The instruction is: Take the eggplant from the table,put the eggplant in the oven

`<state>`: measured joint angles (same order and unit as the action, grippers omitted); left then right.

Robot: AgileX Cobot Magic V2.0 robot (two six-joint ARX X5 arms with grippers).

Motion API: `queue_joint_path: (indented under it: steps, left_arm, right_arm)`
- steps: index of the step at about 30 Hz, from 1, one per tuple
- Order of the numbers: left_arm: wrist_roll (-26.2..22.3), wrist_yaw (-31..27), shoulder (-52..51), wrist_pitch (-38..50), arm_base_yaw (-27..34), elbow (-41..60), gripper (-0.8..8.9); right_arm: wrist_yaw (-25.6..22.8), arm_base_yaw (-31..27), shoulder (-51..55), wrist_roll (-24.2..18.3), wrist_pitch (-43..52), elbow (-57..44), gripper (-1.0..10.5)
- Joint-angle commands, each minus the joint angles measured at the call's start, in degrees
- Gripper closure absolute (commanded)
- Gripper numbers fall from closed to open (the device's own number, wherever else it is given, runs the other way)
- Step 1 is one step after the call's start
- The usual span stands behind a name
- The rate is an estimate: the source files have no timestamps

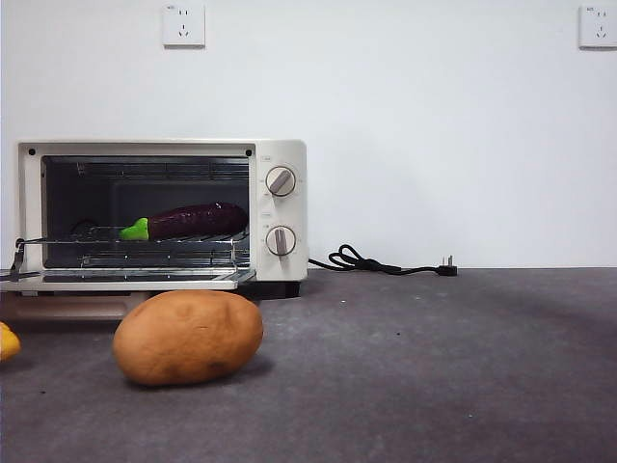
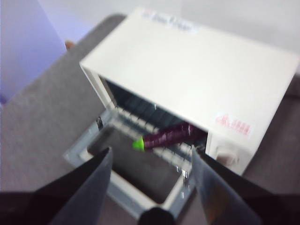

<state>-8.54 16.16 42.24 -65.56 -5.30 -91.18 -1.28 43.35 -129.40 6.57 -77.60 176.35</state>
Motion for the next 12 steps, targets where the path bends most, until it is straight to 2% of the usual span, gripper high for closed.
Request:
queue_joint_path:
  steps: [1,9,12]
  left_arm:
    - [-0.63,0.26,-0.28,-0.02,-0.04,0.13,8.19]
    - [-0.68,-2.80,-0.28,-0.04,-0.04,0.13,8.19]
    - [-0.70,-2.93,-0.28,-0.04,-0.04,0.13,8.19]
  right_arm:
    - [-0.17,0.11,1.09,-1.22,-1.16,3.17,6.6]
    - [-0.33,0.13,5.29,-1.29,-1.27,5.29,6.6]
    - [-2.43,0.13,7.41,-2.84,-1.29,5.29,6.7]
